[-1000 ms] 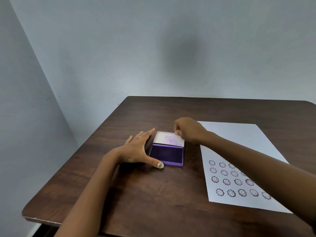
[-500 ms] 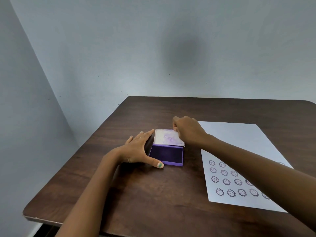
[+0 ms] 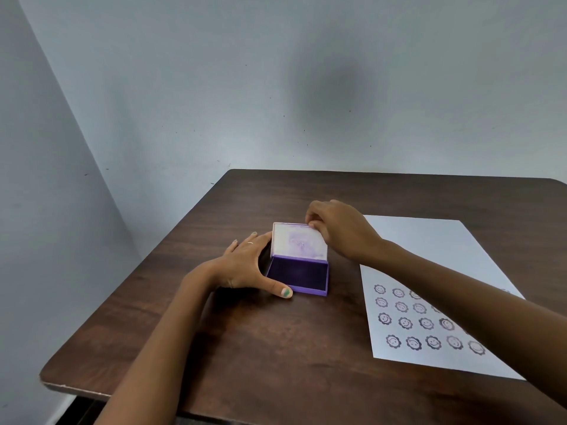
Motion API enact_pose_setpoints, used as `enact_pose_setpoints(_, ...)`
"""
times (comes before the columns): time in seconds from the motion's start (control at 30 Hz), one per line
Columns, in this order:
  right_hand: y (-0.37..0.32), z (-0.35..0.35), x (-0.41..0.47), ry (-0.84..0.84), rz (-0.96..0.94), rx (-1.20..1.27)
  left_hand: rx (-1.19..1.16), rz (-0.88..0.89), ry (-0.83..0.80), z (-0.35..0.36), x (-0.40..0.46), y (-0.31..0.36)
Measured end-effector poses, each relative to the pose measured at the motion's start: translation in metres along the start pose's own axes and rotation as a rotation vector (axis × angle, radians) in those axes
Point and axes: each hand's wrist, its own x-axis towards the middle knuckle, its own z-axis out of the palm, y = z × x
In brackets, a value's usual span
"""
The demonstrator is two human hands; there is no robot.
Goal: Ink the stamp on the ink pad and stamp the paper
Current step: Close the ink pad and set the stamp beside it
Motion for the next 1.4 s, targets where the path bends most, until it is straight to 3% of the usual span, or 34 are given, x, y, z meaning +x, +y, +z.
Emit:
enact_pose_setpoints(0.43, -0.012, -0.019, -0.036, 0.047, -0.204, 0.032, 0.035, 0.026, -0.013, -0.002, -0.001, 0.003)
enact_pose_setpoints(0.97, -0.035, -0.004, -0.081, -0.039, -0.531, -0.411, 0.017, 0.044, -0.019, -0.003, -0.001, -0.006)
enact_pose_setpoints(1.07, -0.035, -0.004, -0.082, -0.048, -0.484, -0.375, -0.024, 0.052, -0.027, -0.006, -0.003, -0.007)
enact_pose_setpoints(1.27, -0.034, -0.009, -0.072, -0.033, -0.212, -0.02, -0.103, 0.036, -0.041, -0.011, -0.009, -0.009)
enact_pose_setpoints(1.4, -0.023, -0.005, -0.062, -0.208, -0.067, 0.041, -0.12, 0.04, -0.044, -0.012, -0.01, -0.008)
